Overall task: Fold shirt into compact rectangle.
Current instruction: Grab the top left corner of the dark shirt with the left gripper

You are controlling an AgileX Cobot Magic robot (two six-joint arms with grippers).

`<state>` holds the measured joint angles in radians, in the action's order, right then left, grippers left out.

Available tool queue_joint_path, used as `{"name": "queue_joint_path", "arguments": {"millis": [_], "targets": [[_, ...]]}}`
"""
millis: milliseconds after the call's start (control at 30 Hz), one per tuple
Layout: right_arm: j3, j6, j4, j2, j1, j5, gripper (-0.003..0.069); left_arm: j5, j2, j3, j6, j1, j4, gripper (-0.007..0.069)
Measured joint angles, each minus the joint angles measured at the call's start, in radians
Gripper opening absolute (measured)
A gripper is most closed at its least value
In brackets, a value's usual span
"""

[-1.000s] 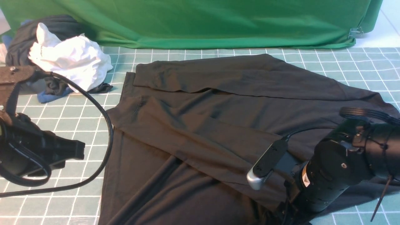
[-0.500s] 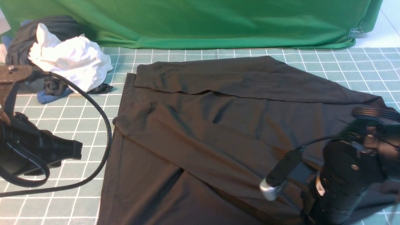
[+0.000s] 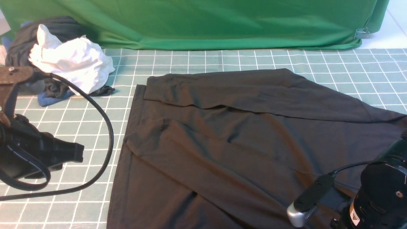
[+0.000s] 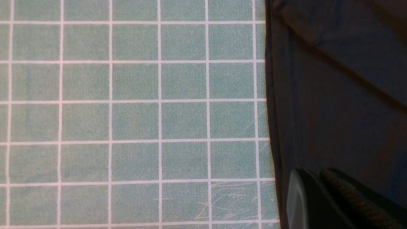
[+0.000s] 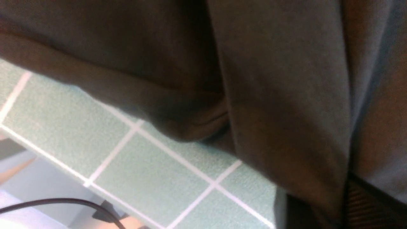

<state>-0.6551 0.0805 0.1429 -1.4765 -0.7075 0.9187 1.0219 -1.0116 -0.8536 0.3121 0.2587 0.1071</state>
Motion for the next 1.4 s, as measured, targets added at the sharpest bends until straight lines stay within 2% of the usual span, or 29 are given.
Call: {"name": "queue_joint_path", "arguments": {"millis": [33,100,200,267,367,400,433,533,567,600,933,1067,1167,1300,1367,1400], "targets": [[0.0,-0.005,0.003,0.0,0.0,0.004,0.0246,0.0,0.0,0.0,0.0,0.0,0.0,0.0011],[0.0,-0.001,0.037,0.0,0.0,0.068,0.04,-0.01,-0.001,0.0,0.024,0.0,0.0,0.0011],[-0.003,0.006,0.062,0.007,0.0,0.164,0.0499,-0.033,-0.024,-0.017,0.054,0.0,0.0,0.0011],[-0.013,0.006,0.075,0.023,0.0,0.217,0.0505,-0.044,-0.057,-0.049,0.07,0.0,0.0,0.0011],[-0.039,0.006,0.091,0.079,0.0,0.248,0.0445,-0.056,-0.135,-0.12,0.082,0.0,0.0,0.0011],[-0.057,0.005,0.093,0.129,0.0,0.251,0.0382,-0.061,-0.19,-0.168,0.084,0.0,-0.005,0.0011],[-0.08,0.005,0.095,0.178,0.0,0.248,0.0281,-0.067,-0.24,-0.211,0.086,0.0,-0.01,0.0011],[-0.122,-0.003,0.093,0.3,0.0,0.205,0.0088,-0.081,-0.36,-0.311,0.086,0.0,-0.022,0.0011],[-0.124,-0.003,0.091,0.309,0.0,0.202,0.008,-0.083,-0.369,-0.318,0.086,0.0,-0.023,0.0011],[-0.142,-0.006,0.078,0.373,0.0,0.178,0.0039,-0.085,-0.451,-0.384,0.086,-0.006,-0.03,0.0011],[-0.153,-0.021,0.048,0.449,0.0,0.154,0.0013,-0.117,-0.871,-0.711,0.049,-0.051,-0.084,0.0017],[-0.153,-0.021,0.043,0.449,0.0,0.132,0.0013,-0.119,-1.023,-0.828,0.048,-0.056,-0.083,0.0064],[-0.153,-0.021,0.043,0.449,0.0,0.129,0.0013,-0.119,-1.119,-0.905,0.048,-0.058,-0.074,0.014],[-0.153,-0.021,0.043,0.449,0.0,0.128,0.0013,-0.117,-1.227,-1.002,0.048,-0.058,-0.045,0.031],[-0.153,-0.021,0.042,0.449,0.0,0.128,0.0015,-0.117,-1.245,-1.022,0.048,-0.058,-0.038,0.0349],[-0.153,-0.021,0.042,0.449,0.0,0.128,0.0016,-0.123,-1.268,-1.04,0.048,-0.058,-0.034,0.0405]]}}
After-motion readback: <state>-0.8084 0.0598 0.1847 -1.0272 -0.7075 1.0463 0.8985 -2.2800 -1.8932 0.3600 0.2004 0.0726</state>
